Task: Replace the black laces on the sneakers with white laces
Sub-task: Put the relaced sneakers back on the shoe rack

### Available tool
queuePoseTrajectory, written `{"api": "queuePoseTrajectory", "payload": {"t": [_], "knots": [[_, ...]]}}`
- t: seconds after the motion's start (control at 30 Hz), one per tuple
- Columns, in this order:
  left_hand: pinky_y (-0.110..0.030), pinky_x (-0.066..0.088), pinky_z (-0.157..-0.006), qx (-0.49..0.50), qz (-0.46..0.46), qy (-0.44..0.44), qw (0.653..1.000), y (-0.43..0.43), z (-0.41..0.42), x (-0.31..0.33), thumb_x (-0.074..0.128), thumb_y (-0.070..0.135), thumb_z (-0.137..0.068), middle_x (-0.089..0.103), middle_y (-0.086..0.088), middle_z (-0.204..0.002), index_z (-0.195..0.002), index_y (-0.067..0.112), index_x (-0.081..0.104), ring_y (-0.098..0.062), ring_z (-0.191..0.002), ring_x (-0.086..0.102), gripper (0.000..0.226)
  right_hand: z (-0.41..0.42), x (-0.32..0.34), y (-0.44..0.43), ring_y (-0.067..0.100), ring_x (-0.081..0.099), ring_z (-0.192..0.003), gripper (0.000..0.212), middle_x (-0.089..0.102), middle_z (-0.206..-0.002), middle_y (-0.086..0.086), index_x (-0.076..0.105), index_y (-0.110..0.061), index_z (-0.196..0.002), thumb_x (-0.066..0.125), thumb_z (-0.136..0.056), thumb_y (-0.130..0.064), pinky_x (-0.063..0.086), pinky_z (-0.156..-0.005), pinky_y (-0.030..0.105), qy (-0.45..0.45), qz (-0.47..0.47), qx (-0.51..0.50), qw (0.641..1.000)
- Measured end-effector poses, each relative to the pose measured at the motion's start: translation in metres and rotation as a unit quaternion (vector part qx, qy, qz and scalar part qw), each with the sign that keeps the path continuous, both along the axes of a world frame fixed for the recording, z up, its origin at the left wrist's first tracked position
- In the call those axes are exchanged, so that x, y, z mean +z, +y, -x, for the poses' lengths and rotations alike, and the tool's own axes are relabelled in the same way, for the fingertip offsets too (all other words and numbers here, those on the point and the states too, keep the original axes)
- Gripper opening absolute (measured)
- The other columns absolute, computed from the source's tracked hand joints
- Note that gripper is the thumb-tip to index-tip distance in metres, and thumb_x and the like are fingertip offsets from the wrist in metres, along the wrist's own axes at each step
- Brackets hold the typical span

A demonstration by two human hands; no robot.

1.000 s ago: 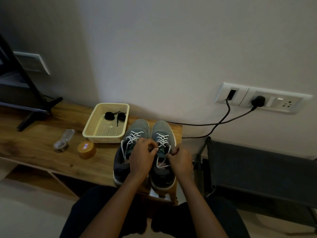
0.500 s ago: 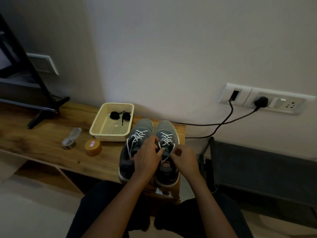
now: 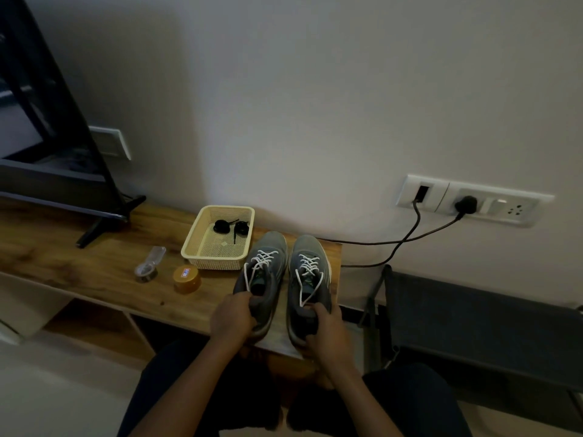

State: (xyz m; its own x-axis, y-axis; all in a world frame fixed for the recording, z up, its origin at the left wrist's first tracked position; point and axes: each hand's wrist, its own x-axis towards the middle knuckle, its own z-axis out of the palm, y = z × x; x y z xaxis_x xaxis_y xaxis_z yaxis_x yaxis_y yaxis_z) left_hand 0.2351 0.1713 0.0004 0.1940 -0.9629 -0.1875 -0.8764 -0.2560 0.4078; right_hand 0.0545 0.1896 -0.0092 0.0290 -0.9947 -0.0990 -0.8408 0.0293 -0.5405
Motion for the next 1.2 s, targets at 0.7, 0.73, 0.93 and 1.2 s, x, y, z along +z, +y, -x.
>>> {"api": "queuePoseTrajectory", "payload": {"t": [0.7, 0.73, 0.93, 1.2], "knots": [[-0.032, 0.055, -0.063, -0.001, 0.423, 0.133, 0.896, 0.028, 0.115, 0.073, 0.073, 0.000, -0.071, 0.042, -0.016, -0.145, -0.083, 0.015, 0.064, -0.034, -0.115, 0.057, 0.021, 0.036, 0.076, 0.009, 0.030, 0.055, -0.118, 0.040, 0.043, -0.141, 0.013, 0.065, -0.009, -0.107, 0.069, -0.073, 0.011, 0.058, -0.077, 0.039, -0.096, 0.418, -0.107, 0.897], [-0.034, 0.056, -0.062, -0.017, 0.435, 0.139, 0.889, 0.024, 0.121, 0.083, 0.074, -0.003, -0.069, 0.043, -0.018, -0.144, -0.082, 0.014, 0.064, -0.036, -0.113, 0.059, 0.023, 0.042, 0.089, 0.007, 0.031, 0.056, -0.118, 0.040, 0.043, -0.140, 0.013, 0.065, -0.008, -0.106, 0.069, -0.072, 0.012, 0.058, -0.077, 0.038, -0.094, 0.435, -0.107, 0.889], [-0.037, 0.060, -0.062, -0.055, 0.502, 0.144, 0.851, 0.014, 0.159, 0.141, 0.078, -0.001, -0.070, 0.043, -0.020, -0.143, -0.085, 0.009, 0.065, -0.037, -0.117, 0.057, 0.022, 0.081, 0.149, 0.006, 0.032, 0.056, -0.117, 0.048, 0.045, -0.136, 0.015, 0.064, -0.003, -0.108, 0.071, -0.065, 0.018, 0.058, -0.077, 0.038, -0.066, 0.501, -0.129, 0.853], [-0.039, 0.060, -0.068, -0.101, 0.550, 0.151, 0.815, 0.021, 0.198, 0.182, 0.081, 0.002, -0.068, 0.043, -0.020, -0.143, -0.085, 0.008, 0.067, -0.039, -0.117, 0.056, 0.022, 0.124, 0.192, 0.019, 0.034, 0.056, -0.115, 0.033, 0.048, -0.132, 0.020, 0.065, -0.003, -0.093, 0.076, -0.065, 0.011, 0.050, -0.082, 0.022, -0.024, 0.544, -0.151, 0.825]]}}
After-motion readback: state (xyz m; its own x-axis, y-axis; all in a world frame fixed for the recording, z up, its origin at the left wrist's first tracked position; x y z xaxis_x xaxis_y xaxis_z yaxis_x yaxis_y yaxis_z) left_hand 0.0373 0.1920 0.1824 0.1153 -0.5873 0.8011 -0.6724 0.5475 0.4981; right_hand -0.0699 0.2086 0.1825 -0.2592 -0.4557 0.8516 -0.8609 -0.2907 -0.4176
